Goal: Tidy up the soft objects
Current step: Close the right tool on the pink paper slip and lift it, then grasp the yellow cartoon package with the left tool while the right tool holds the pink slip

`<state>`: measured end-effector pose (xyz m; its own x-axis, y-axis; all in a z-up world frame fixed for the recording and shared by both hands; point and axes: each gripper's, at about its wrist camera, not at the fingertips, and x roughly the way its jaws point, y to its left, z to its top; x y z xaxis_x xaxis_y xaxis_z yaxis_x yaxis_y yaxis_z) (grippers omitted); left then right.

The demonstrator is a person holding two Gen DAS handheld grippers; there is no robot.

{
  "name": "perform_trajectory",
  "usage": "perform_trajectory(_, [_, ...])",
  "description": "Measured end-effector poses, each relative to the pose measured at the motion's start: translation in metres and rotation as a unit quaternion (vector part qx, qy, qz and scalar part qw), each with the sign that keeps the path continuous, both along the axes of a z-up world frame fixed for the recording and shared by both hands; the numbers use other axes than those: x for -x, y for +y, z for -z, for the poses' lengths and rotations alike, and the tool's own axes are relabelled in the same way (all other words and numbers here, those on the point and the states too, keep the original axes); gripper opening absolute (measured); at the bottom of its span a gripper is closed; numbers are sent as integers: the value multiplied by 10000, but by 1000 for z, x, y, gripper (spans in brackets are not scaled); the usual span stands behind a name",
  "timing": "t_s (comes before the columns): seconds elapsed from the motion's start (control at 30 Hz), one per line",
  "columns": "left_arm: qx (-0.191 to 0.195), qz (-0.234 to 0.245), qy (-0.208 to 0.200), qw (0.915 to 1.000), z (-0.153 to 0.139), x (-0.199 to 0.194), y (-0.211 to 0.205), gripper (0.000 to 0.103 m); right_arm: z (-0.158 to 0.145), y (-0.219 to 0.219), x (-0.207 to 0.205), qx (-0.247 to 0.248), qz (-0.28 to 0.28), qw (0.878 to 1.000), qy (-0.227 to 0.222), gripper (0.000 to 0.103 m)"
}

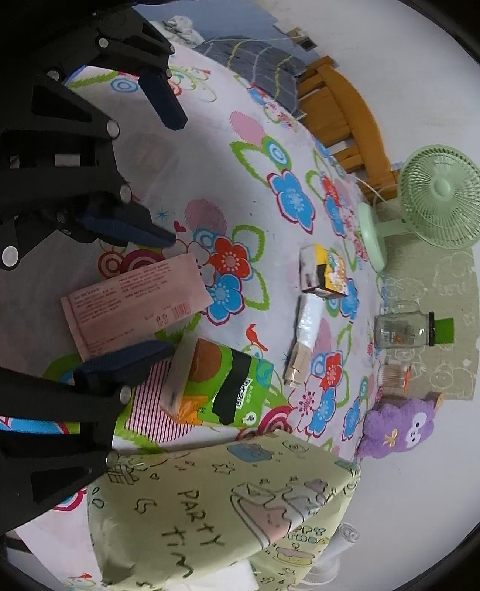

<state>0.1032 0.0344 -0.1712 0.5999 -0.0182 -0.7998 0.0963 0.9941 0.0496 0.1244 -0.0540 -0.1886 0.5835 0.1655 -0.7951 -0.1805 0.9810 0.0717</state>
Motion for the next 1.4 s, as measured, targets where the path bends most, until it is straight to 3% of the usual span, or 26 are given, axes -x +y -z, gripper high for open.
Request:
perform_trajectory(0.37, [-62,60,-5,10000,4,-3,1,99,8,3,-11,59,-50,9999,102,49])
perform_trajectory(0.57, [-24,55,16,10000,2,-5,1,99,7,3,-11,62,-81,9999,122,41])
perform_trajectory(1.4, [98,5,-502,9987,-60,-75,11,98,-62,9,-70,-123,244,9985,-484,40])
